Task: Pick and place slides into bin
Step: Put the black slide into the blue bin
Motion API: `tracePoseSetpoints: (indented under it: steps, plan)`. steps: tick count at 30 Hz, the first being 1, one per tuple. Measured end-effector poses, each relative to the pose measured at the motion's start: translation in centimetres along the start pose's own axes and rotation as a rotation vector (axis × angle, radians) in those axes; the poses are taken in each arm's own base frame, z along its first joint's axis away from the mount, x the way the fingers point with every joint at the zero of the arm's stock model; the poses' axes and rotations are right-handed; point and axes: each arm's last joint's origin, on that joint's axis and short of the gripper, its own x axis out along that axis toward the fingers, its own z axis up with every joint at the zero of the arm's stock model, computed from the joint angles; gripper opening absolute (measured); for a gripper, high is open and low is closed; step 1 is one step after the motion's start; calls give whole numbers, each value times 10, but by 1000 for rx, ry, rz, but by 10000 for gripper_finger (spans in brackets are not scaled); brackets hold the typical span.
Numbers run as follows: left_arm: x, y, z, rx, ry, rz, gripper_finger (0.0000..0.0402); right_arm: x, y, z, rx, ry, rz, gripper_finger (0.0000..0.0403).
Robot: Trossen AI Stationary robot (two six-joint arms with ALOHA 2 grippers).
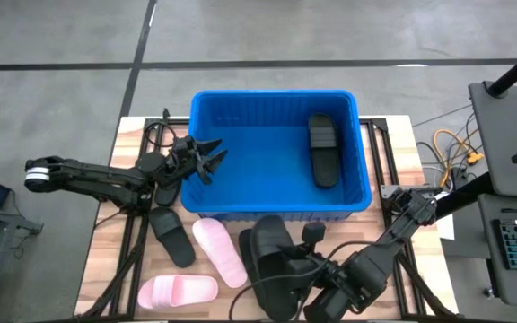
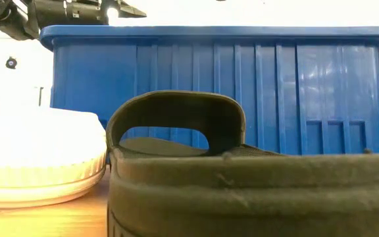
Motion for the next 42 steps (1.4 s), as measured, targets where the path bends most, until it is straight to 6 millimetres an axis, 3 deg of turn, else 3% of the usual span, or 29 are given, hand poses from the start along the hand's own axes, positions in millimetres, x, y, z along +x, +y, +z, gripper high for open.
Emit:
tracePoseSetpoints:
  steps: [23, 42]
  plan:
    - [0, 0, 0, 1, 3, 1, 246, -14, -29, 23, -66, -87, -93, 22]
    - [0, 0, -1, 4, 7, 2, 246, -9, -52, 28, -161, -68, -147, 22]
